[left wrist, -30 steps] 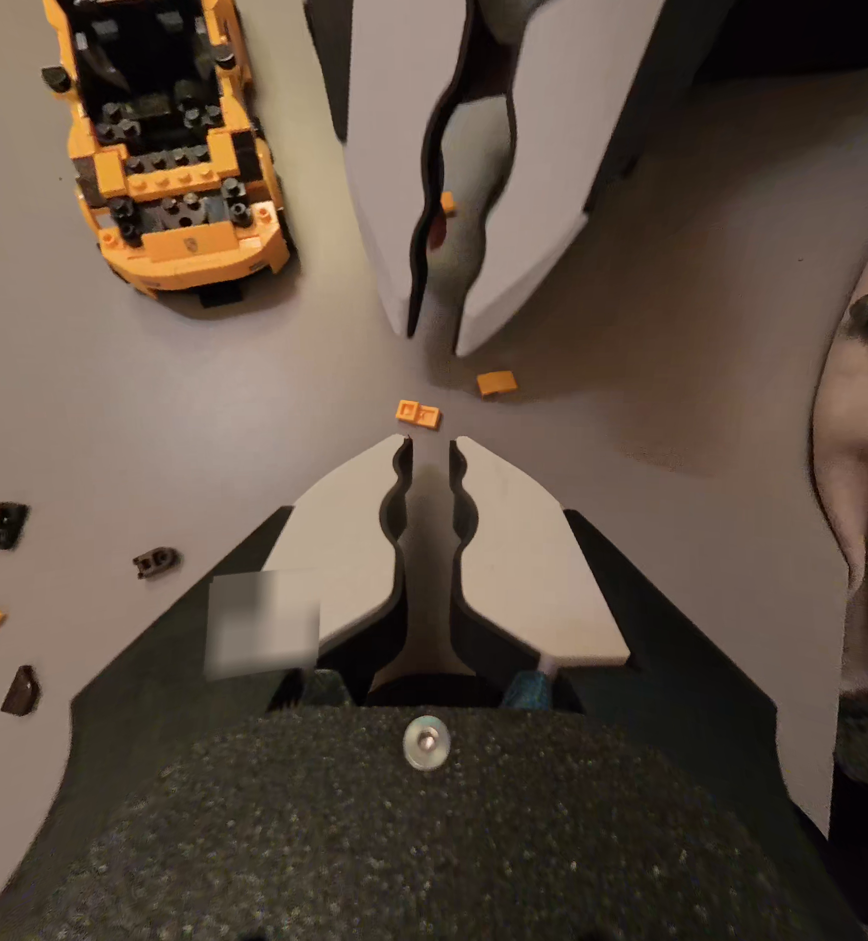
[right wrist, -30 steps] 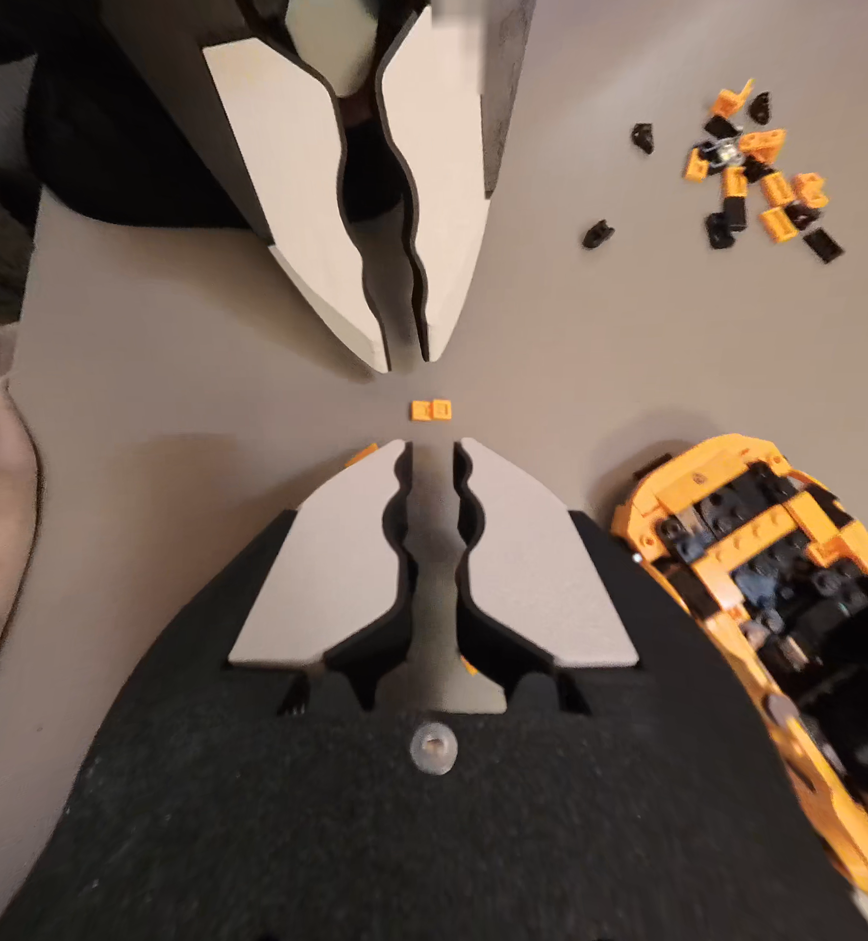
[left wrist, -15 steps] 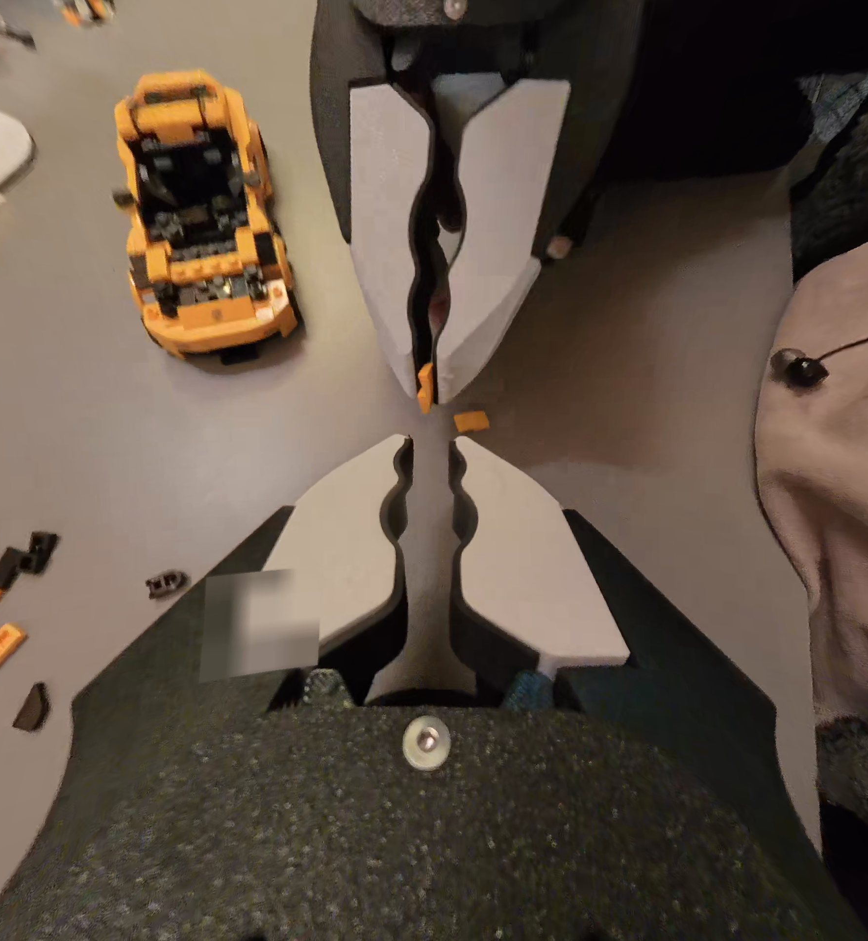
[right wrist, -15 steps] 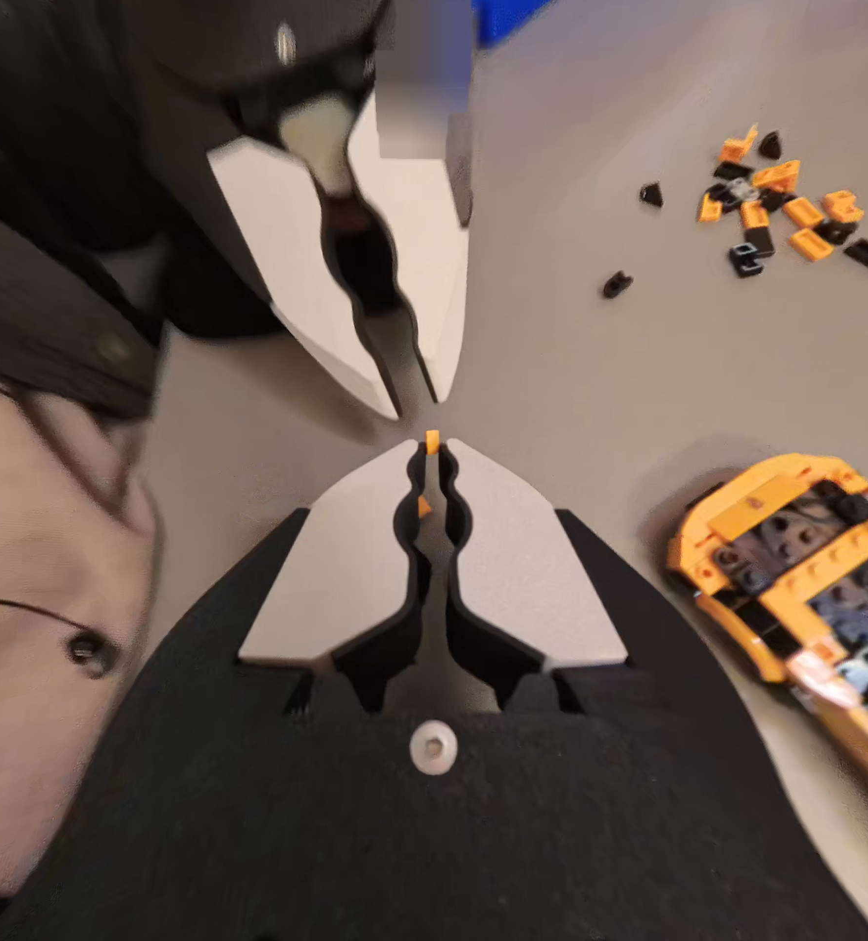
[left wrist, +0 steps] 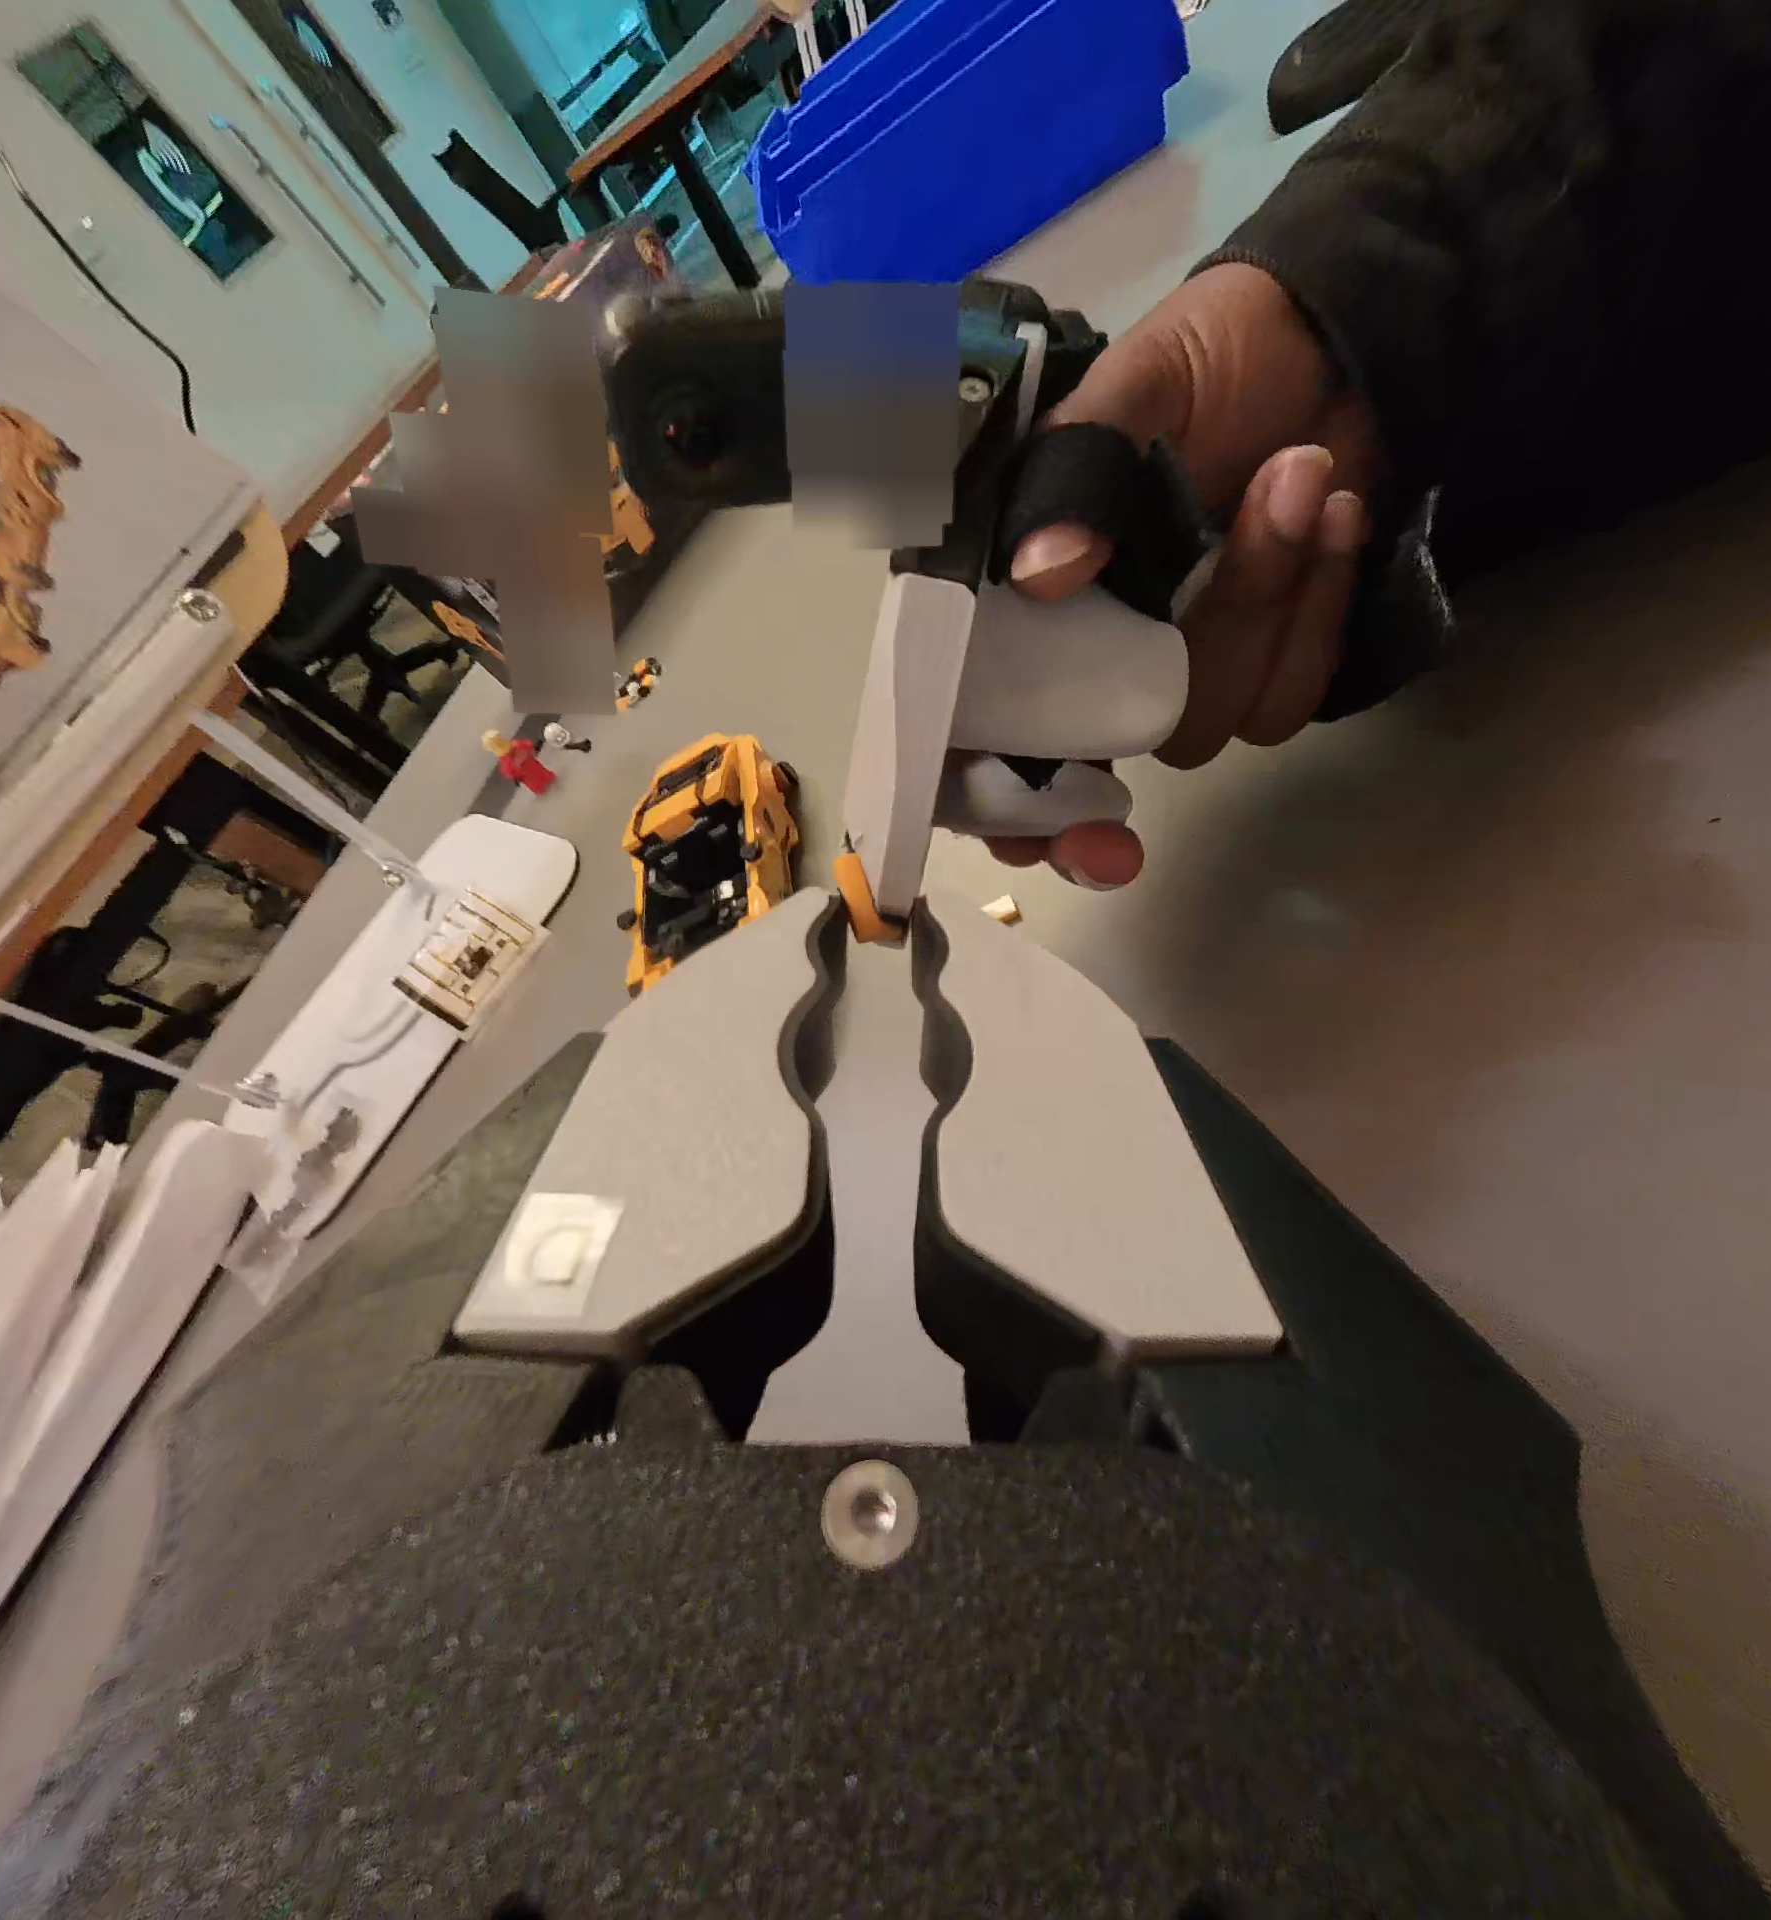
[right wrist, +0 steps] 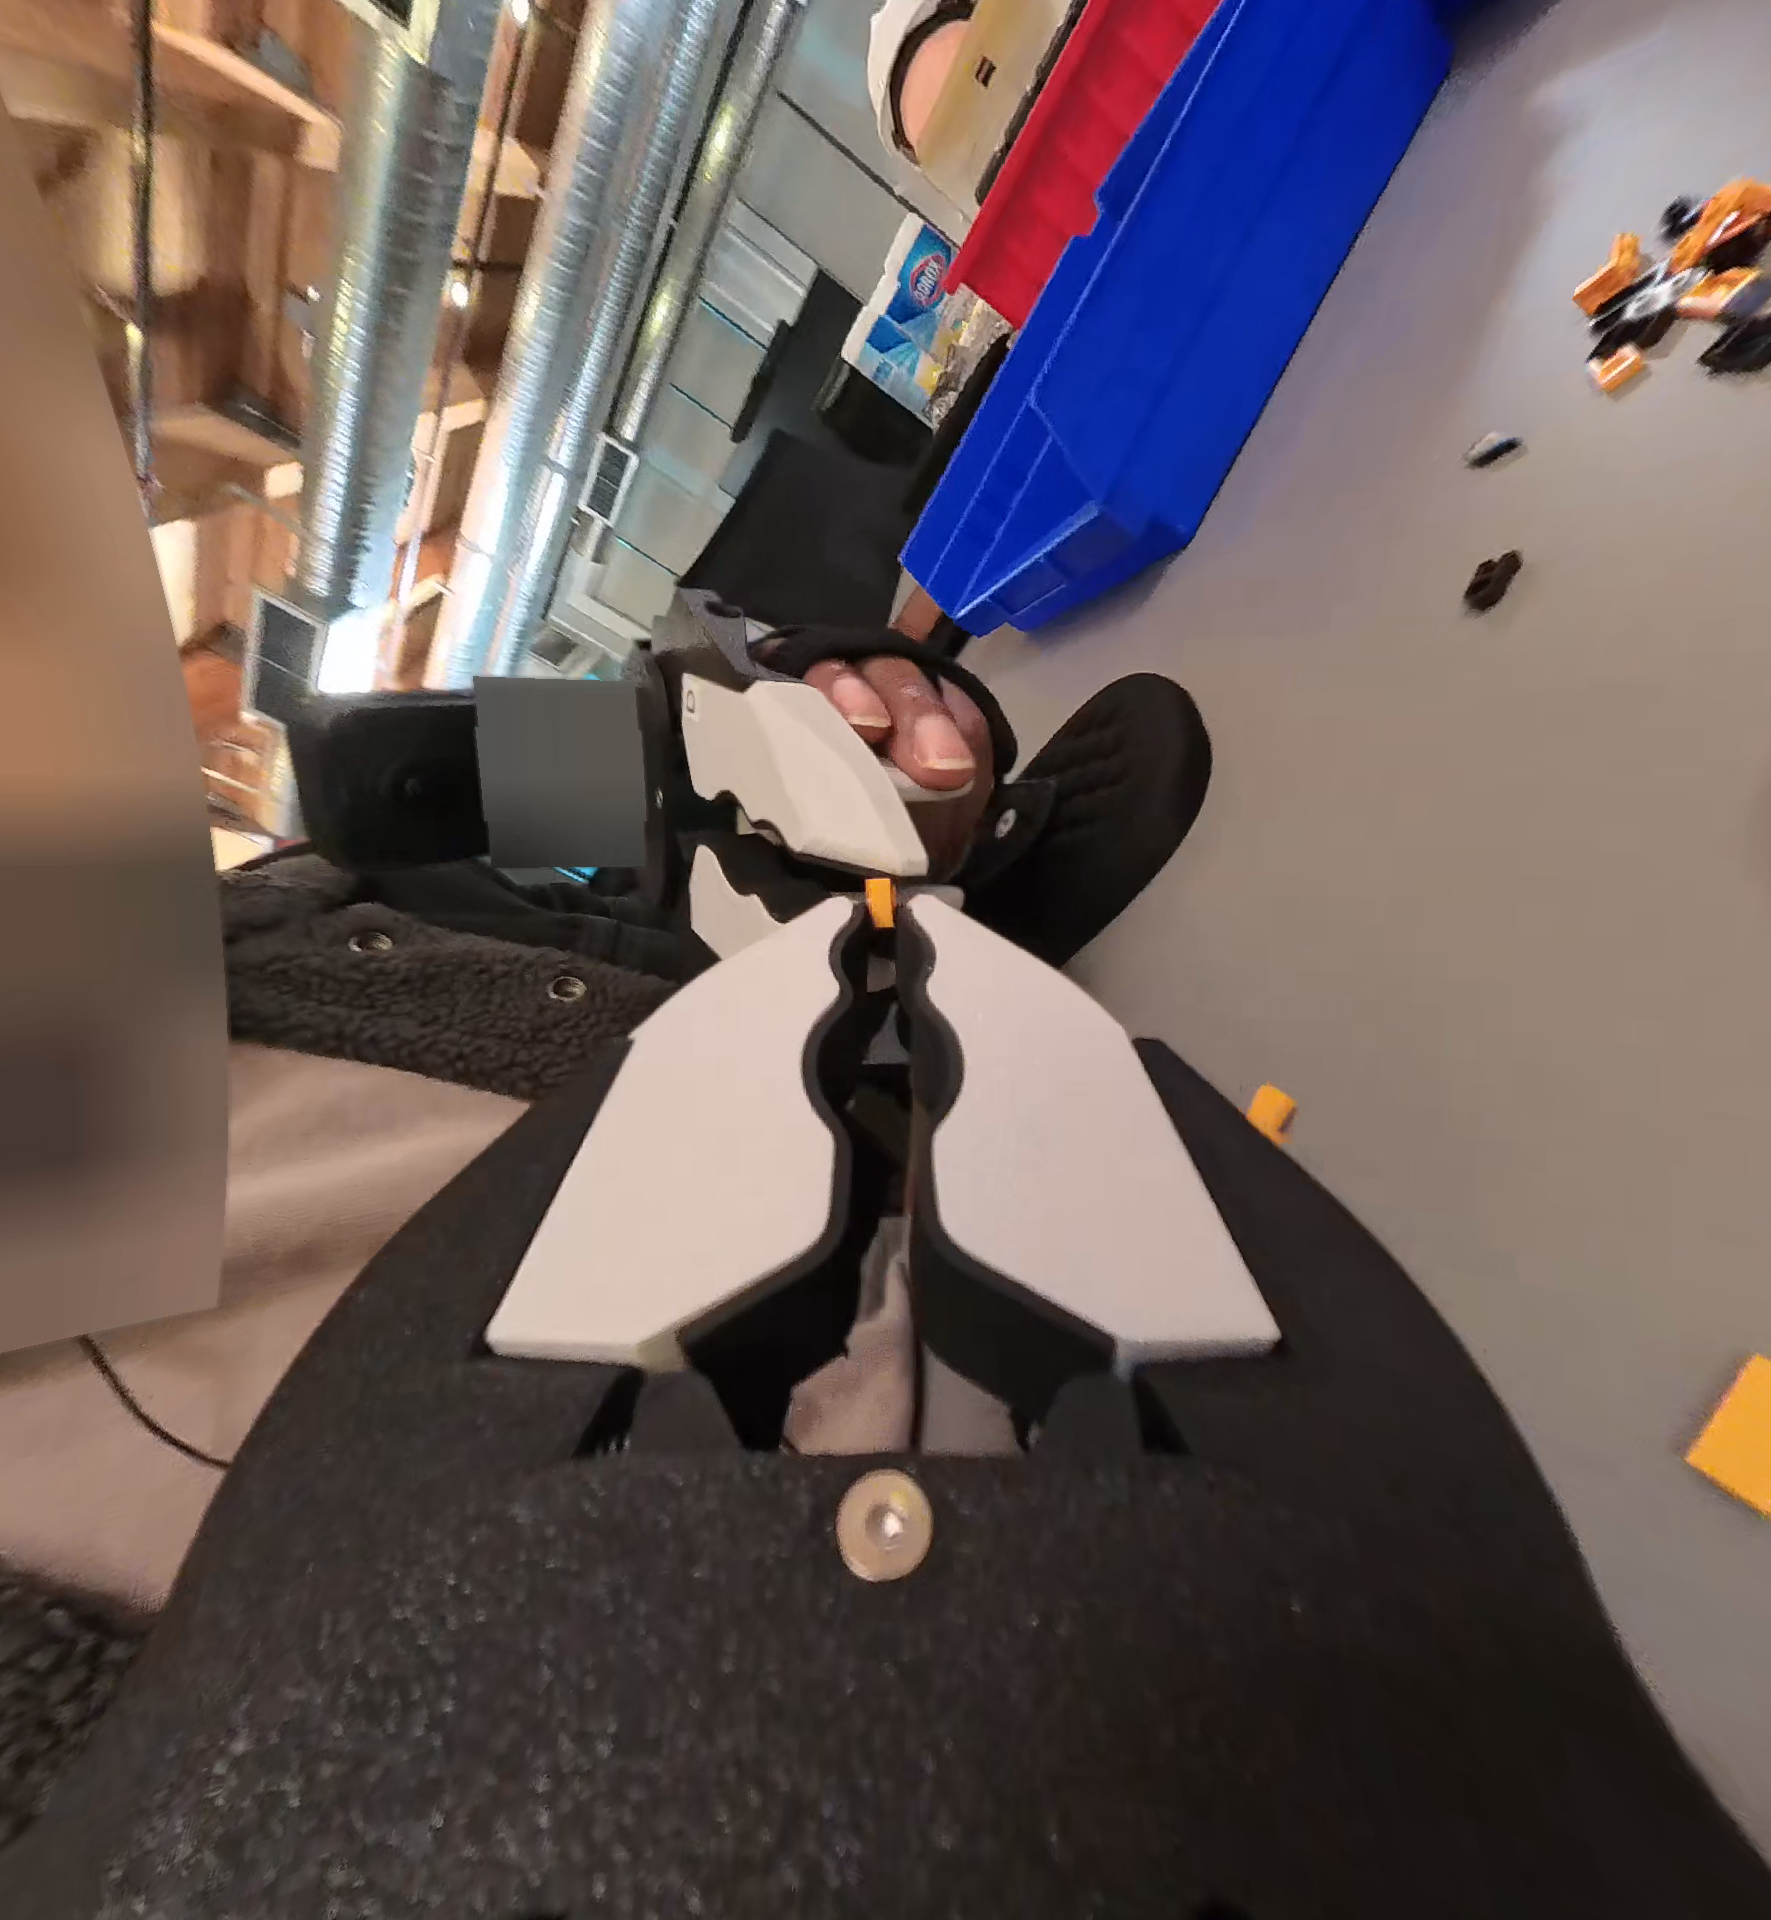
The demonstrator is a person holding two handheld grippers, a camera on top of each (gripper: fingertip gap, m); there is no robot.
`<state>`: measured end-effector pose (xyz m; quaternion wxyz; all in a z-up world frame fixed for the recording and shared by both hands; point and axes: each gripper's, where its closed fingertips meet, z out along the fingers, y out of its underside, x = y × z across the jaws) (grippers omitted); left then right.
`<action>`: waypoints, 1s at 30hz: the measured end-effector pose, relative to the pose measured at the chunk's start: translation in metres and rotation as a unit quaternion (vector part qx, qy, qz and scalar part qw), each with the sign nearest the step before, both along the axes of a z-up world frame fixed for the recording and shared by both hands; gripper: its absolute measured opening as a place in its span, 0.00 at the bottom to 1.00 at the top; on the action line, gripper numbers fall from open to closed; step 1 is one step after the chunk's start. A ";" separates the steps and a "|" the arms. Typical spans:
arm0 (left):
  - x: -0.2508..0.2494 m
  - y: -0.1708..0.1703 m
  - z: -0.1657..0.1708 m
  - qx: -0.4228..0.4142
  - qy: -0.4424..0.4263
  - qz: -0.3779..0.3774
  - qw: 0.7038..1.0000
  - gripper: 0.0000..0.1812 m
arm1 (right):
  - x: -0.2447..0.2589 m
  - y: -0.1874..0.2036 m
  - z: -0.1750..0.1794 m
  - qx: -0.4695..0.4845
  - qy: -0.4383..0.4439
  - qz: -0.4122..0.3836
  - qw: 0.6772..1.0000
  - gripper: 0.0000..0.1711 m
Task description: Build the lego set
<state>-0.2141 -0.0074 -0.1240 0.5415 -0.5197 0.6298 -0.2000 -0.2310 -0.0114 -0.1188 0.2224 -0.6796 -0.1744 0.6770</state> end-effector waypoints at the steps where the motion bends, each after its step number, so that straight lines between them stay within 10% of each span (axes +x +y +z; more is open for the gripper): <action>1: 0.002 -0.002 0.000 0.005 0.000 -0.004 1.000 0.06 | 0.002 -0.002 0.001 -0.012 0.011 0.004 1.000 0.02; 11: 0.020 -0.013 -0.075 -0.260 0.142 -0.098 0.950 0.05 | 0.077 0.010 -0.020 0.148 -0.140 -0.080 0.976 0.09; 30: 0.007 0.013 -0.088 -0.265 0.275 -0.093 0.919 0.14 | 0.079 0.002 -0.041 0.245 -0.252 -0.053 0.935 0.08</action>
